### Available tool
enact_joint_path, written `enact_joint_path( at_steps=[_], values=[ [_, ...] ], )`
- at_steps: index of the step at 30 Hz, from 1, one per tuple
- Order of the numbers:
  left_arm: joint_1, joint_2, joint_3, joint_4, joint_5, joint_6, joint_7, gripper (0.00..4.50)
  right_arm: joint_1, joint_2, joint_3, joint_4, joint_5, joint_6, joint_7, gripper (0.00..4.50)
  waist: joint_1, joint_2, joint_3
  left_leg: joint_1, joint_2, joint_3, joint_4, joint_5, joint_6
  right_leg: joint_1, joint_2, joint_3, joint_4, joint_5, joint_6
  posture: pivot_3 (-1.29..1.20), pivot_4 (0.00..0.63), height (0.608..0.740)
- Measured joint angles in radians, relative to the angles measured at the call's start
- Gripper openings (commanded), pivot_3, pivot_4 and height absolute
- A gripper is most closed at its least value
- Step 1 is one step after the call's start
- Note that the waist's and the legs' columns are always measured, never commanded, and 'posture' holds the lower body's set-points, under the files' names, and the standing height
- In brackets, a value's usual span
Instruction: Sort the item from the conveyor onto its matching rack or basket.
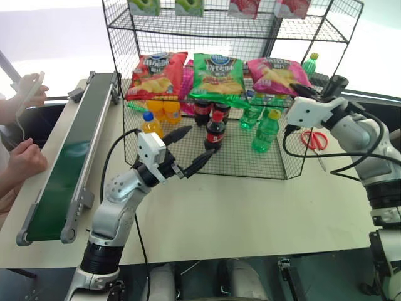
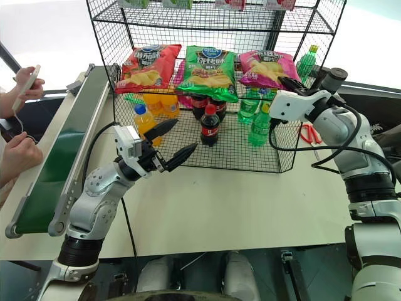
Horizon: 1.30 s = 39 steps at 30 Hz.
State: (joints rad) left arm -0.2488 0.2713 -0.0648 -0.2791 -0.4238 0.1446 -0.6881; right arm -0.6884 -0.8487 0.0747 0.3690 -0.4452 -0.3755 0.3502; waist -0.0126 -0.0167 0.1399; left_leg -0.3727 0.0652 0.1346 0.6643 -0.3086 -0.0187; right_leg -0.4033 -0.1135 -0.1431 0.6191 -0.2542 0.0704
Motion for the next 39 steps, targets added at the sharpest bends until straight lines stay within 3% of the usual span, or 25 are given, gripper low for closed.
enact_joint_path(
  at_steps=[3, 7, 8, 20, 29, 30, 31, 38, 39],
  values=[
    [0.0, 0.0, 0.0, 0.0, 0.0, 0.0, 0.003, 4.5, 0.001, -0.004, -0.001, 0.0, 0.021, -0.007, 0.025, 2.09, 0.0, 0.0, 0.0, 0.0, 0.0, 0.0, 0.0, 0.0, 0.0, 0.0, 0.0, 0.0, 0.0, 0.0, 0.0, 0.0, 0.15, 0.738],
    [0.001, 0.0, 0.0, 0.0, 0.0, 0.0, 0.004, 4.5, 0.023, -0.033, -0.009, -0.019, 0.066, -0.012, 0.082, 4.1, 0.001, 0.0, 0.0, 0.0, 0.0, 0.0, 0.0, 0.0, 0.0, 0.0, 0.0, 0.0, 0.0, 0.0, 0.0, 0.0, 0.15, 0.738],
    [0.001, -0.001, 0.0, 0.0, 0.0, 0.001, 0.005, 4.5, 0.029, -0.04, -0.017, -0.034, 0.094, -0.011, 0.109, 4.38, 0.0, 0.0, 0.0, 0.0, 0.0, 0.0, 0.0, 0.0, 0.0, 0.0, 0.0, 0.0, 0.0, 0.0, 0.0, 0.0, 0.15, 0.738],
    [0.001, -0.013, -0.01, 0.0, 0.0, 0.0, 0.004, 4.5, 0.12, -0.051, -0.088, -0.186, 0.4, 0.05, 0.371, 4.38, 0.003, 0.0, 0.0, 0.001, 0.0, -0.001, 0.0, 0.0, 0.0, 0.001, 0.0, -0.001, 0.0, 0.0, 0.0, 0.0, 0.15, 0.738],
    [0.001, -0.01, -0.01, 0.0, 0.0, 0.0, 0.003, 4.5, 0.163, -0.012, -0.1, -0.256, 0.422, 0.133, 0.339, 4.38, 0.001, 0.0, 0.0, 0.001, 0.0, -0.001, 0.001, 0.0, 0.0, 0.001, 0.0, -0.001, 0.0, 0.0, 0.0, 0.0, 0.15, 0.738],
    [0.001, -0.009, -0.01, 0.0, 0.001, 0.0, 0.003, 4.5, 0.16, 0.0, -0.1, -0.254, 0.419, 0.138, 0.331, 3.88, 0.001, 0.0, 0.0, 0.001, 0.0, -0.001, 0.0, 0.0, 0.0, 0.001, 0.0, -0.001, 0.0, 0.0, 0.0, 0.0, 0.15, 0.738],
    [0.001, -0.009, -0.01, 0.0, 0.001, 0.0, 0.003, 4.5, 0.158, 0.006, -0.099, -0.25, 0.418, 0.14, 0.325, 3.71, 0.001, 0.0, 0.0, 0.001, 0.0, -0.001, 0.001, 0.0, 0.0, 0.001, 0.0, -0.001, 0.0, 0.0, 0.0, 0.0, 0.15, 0.738],
    [0.0, -0.009, -0.01, 0.0, 0.002, -0.001, 0.007, 4.5, 0.116, 0.005, -0.096, -0.175, 0.383, 0.125, 0.321, 0.24, 0.002, 0.0, 0.0, 0.001, 0.0, -0.001, 0.001, 0.0, 0.0, 0.001, 0.0, -0.001, 0.0, 0.0, 0.0, 0.0, 0.15, 0.738],
    [0.0, -0.009, -0.01, 0.0, 0.002, -0.001, 0.009, 4.5, 0.116, 0.005, -0.094, -0.164, 0.378, 0.119, 0.321, 0.11, 0.002, 0.0, 0.0, 0.001, 0.0, -0.001, 0.001, 0.0, 0.0, 0.001, 0.0, -0.001, 0.0, 0.0, 0.0, 0.0, 0.15, 0.738]
  ],
)
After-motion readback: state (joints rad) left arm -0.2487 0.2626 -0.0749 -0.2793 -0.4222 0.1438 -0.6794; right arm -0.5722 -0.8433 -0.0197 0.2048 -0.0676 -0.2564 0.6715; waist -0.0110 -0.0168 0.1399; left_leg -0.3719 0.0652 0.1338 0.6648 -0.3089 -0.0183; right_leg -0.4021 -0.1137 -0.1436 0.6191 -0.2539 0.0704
